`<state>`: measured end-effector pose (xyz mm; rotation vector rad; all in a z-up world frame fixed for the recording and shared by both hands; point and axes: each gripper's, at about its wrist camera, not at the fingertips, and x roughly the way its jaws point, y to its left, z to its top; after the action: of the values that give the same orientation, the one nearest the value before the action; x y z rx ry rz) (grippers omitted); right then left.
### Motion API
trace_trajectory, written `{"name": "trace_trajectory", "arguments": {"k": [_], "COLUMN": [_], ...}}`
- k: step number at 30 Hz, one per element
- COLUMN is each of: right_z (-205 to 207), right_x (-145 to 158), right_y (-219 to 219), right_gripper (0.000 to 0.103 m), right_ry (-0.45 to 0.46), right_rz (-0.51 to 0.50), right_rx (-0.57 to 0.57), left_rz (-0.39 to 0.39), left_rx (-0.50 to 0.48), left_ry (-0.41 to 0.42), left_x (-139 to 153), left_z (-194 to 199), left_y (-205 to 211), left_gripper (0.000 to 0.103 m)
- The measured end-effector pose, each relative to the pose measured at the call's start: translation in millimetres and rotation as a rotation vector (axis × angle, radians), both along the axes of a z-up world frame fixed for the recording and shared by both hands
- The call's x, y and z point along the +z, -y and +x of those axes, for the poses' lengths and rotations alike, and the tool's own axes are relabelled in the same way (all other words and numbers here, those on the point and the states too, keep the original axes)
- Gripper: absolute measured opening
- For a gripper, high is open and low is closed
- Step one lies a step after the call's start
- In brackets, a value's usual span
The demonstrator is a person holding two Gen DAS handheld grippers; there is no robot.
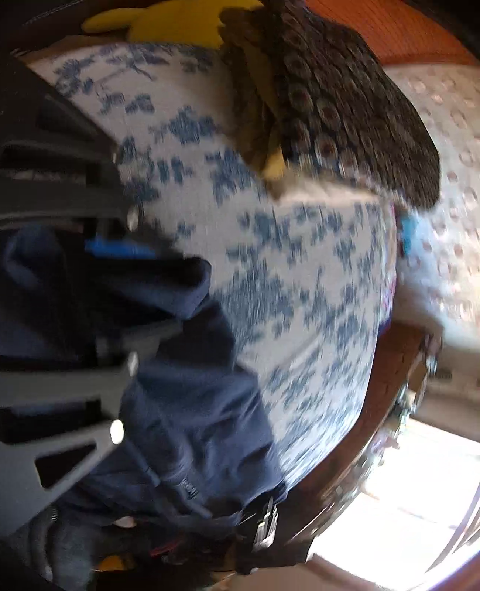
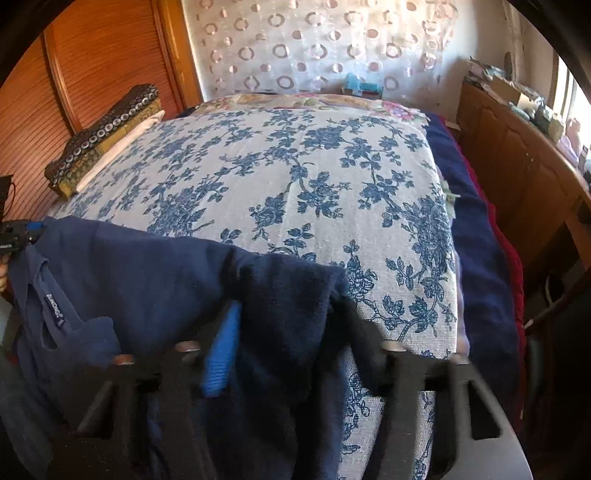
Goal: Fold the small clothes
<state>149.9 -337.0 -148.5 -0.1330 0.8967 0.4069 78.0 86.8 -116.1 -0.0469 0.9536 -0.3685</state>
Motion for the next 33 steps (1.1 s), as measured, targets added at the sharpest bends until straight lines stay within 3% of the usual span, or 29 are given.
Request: {"name": "trace_trajectory", "arguments": {"k": [2,6,11,16,25,33], "right_z": [-2.2,-20.4,-67.9,-115.5,-171.2,-198.0], "right_x": [-0.4,9.6,69.5,138.7,216.1,276.0], "right_y": [0.6,0.0,3.9,4.8,4.7,7.9], "right_gripper": [0.010,0.008,0.008,0.008,0.008,0.008], "right_ry": [-0.039,-0.024,0.117,0.263,0.423,0.537], "right_rz": [0.081,0.142,0.227,0.217,0.187,0.235], "right_rx": [0.036,0.047,0.034,0.045,0.082,0.115], "left_rz": [0.008,-0.077,-0.115,-0.138,-0.140,-0.165], "left_rx": [0.008,0.018,0.043,0.053,0.040,0.042], "left_ry": [0.022,0.122,0.298,0.447,0.610,0.727], "left_x": [3.1,31.8,98.5,160.0,221.4,268.9], "left_z": [-4.2,-30.9,-85.3,-128.4,-153.0,-161.1], "left_y": [1.9,-1.3,-7.2,-13.6,-11.6,-24.7], "left_gripper": [0.010,0.008,0.008,0.008,0.008,0.008]}}
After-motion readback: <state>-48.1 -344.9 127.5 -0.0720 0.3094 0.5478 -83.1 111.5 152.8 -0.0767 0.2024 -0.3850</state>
